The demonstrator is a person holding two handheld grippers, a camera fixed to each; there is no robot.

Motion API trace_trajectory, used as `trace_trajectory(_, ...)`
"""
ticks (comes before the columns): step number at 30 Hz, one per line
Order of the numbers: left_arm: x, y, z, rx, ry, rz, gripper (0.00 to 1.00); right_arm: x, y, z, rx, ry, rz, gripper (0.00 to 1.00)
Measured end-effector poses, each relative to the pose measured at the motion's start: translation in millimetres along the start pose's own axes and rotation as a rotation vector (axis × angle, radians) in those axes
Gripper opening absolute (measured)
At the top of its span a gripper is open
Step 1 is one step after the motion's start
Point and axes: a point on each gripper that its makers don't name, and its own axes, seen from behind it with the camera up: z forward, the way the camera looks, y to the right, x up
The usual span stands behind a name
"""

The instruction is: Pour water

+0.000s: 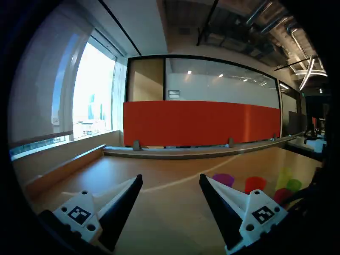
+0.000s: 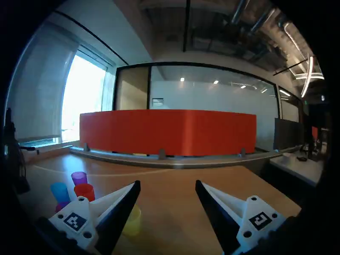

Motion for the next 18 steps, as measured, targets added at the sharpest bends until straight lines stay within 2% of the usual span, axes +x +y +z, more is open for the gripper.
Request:
trace_trajectory(11, 71, 8.7, 5.1, -0.056, -0.013, 0.001, 1.00, 56, -14, 5.6, 0.056, -0.022, -0.034, 1.00)
trace_trajectory(14, 94, 13.2, 5.7, -0.086, 0.002, -0.002, 1.00, 78, -19, 6.3, 0.075, -0.008, -0.047, 1.00)
trace_trajectory(18, 112, 16.9, 6.6, -0.117, 0.006, -0.011, 1.00, 98, -21, 7.6, 0.095, 0.024, -0.048, 1.00)
